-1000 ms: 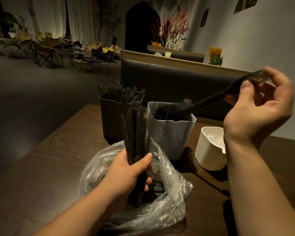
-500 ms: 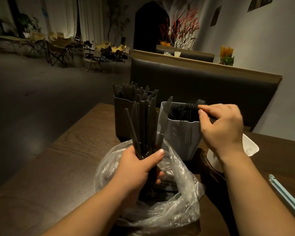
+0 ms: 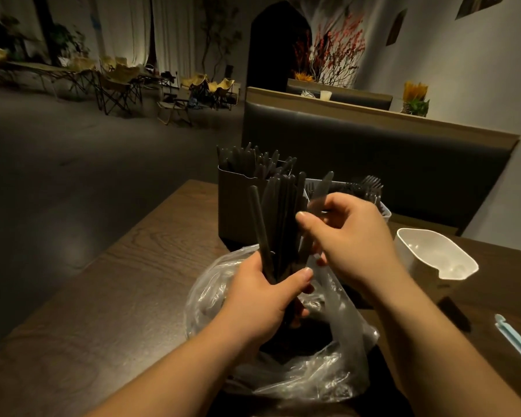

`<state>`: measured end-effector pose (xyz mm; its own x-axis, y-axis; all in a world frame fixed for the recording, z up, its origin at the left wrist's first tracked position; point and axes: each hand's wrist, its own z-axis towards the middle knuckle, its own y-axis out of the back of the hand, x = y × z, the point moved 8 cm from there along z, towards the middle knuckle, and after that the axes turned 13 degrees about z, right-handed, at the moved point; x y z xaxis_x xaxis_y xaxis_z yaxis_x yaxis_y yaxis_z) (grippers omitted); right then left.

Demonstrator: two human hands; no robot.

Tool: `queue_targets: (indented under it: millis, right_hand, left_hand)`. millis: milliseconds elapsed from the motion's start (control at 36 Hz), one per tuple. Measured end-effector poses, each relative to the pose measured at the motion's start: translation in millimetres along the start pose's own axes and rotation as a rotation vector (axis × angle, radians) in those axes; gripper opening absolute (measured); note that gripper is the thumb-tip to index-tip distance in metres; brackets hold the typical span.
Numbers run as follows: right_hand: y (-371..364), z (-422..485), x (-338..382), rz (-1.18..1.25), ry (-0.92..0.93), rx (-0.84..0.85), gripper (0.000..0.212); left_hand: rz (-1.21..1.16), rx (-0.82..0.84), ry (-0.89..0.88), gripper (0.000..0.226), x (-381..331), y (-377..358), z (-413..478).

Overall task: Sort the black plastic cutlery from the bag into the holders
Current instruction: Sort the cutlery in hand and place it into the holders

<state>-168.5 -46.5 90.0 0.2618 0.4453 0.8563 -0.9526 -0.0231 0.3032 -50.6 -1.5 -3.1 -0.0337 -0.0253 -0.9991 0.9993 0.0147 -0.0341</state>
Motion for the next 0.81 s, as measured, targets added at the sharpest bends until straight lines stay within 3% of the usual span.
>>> queue_targets:
  millis: [111, 222, 306, 444, 583, 694, 806]
  right_hand:
    - [5, 1, 0, 0.158, -0.006, -0.074, 0.011]
    - [23, 0, 9, 0.536, -0.025, -0.268, 0.013]
    - [25, -3, 20, 0.647, -0.035, -0.239, 0.017]
    - [0, -9, 40, 0.275, 0.113, 0.002, 0.024]
    - [-10, -7, 33, -0.070, 0.175, 0.039, 0.031]
    - [-4, -4, 33, -0.007, 0.182, 0.015, 0.016]
    - [8, 3, 26, 0.031, 0.112, -0.034, 0.017]
  left_hand:
    - [0.050, -0.004, -0.035, 0.015, -3, 0, 0]
    - [0.119, -0.021, -0.043, 0.016, 0, 2, 1]
    - [0.204, -0.042, -0.059, 0.016, 3, 3, 1]
    - [0.330, -0.067, -0.105, 0.025, 3, 4, 4]
    - [0.419, -0.069, -0.125, 0.038, 4, 2, 3]
    - [0.443, -0.070, -0.145, 0.041, 6, 0, 3]
    - [0.444, -0.065, -0.173, 0.034, 5, -2, 4]
